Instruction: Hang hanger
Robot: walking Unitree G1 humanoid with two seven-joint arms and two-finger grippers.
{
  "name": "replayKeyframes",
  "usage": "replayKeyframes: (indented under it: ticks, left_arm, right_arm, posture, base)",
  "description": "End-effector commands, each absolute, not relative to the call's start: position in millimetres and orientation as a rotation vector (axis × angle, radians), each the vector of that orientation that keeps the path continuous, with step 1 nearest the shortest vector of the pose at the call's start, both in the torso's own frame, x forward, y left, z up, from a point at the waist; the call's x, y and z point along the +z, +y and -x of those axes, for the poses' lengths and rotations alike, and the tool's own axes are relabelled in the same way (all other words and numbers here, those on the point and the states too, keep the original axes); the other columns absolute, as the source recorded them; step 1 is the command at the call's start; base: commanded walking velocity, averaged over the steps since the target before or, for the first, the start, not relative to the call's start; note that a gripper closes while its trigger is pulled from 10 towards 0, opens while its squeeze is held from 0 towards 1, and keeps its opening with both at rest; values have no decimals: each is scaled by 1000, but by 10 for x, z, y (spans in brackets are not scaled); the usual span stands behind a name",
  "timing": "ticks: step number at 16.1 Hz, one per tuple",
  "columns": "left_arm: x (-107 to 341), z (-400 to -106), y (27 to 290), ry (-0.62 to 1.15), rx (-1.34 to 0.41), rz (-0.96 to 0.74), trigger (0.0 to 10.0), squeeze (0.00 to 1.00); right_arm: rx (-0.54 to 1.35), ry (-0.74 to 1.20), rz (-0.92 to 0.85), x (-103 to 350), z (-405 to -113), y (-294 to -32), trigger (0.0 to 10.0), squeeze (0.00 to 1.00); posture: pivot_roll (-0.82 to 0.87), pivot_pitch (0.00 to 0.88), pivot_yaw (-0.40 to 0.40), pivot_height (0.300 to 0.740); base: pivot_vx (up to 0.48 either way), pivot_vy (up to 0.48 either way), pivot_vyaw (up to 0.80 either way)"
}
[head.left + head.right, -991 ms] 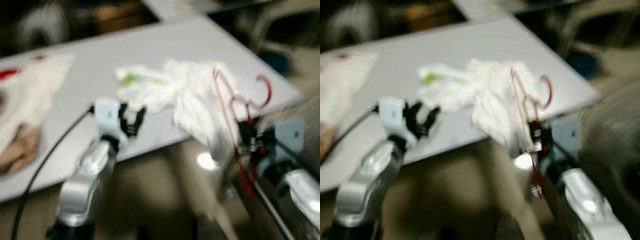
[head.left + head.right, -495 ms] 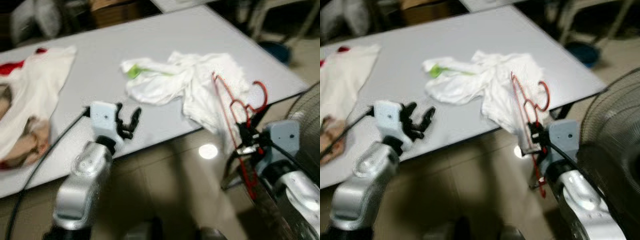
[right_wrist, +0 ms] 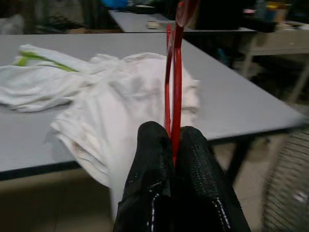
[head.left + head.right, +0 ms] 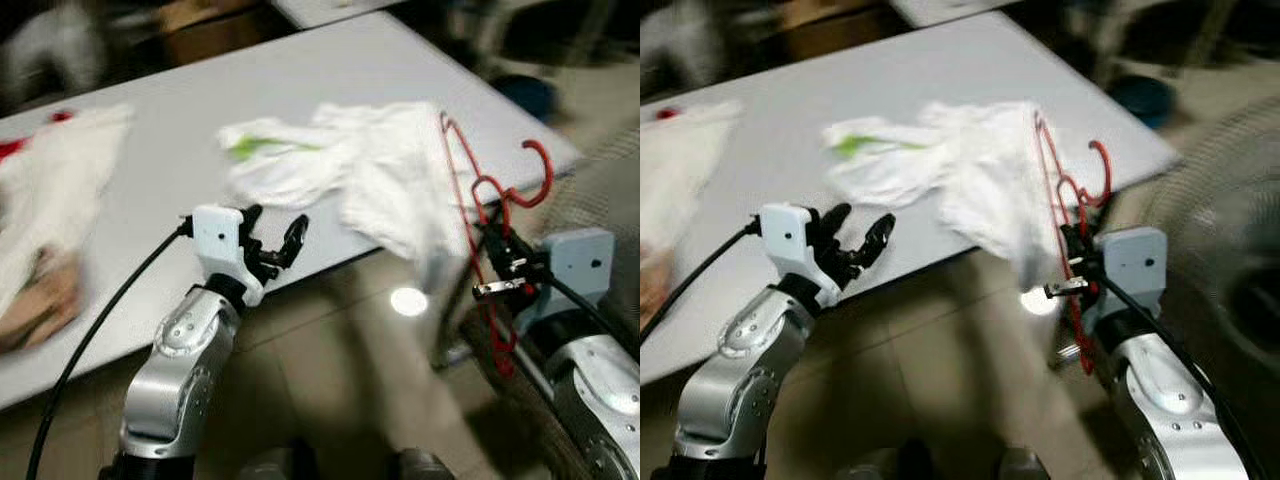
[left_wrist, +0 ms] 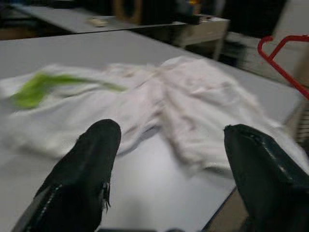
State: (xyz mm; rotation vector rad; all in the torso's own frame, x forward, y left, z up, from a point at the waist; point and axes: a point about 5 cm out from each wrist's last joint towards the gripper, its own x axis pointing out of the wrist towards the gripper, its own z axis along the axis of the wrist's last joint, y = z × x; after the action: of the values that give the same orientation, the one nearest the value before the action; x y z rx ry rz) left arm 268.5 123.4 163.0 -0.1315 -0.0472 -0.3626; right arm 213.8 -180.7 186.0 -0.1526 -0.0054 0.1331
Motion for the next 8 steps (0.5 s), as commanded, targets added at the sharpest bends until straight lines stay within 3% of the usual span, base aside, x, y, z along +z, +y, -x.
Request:
replayKeyframes:
  ticks: [1, 2, 8]
  left_arm:
    - [1621, -2695, 1272, -46, -348, 126, 10000, 1000]
    - [1624, -2696, 1287, -50, -342, 119, 10000, 1000]
    - [1674, -2638, 1481, -90, -231, 96, 10000, 1000]
  right_arm:
    - [145, -25, 154, 1889, -2142, -1799, 10000, 0]
    - [155, -28, 157, 1895, -2149, -1787, 10000, 0]
    - [343, -6, 186, 1852, -2202, -1611, 10000, 0]
  posture:
    - [-187, 152, 112, 740]
    - [-188, 152, 106, 740]
    - [-169, 157, 29, 740]
  base:
    - [341, 0, -775]
    - [364, 0, -781]
    - [392, 0, 0]
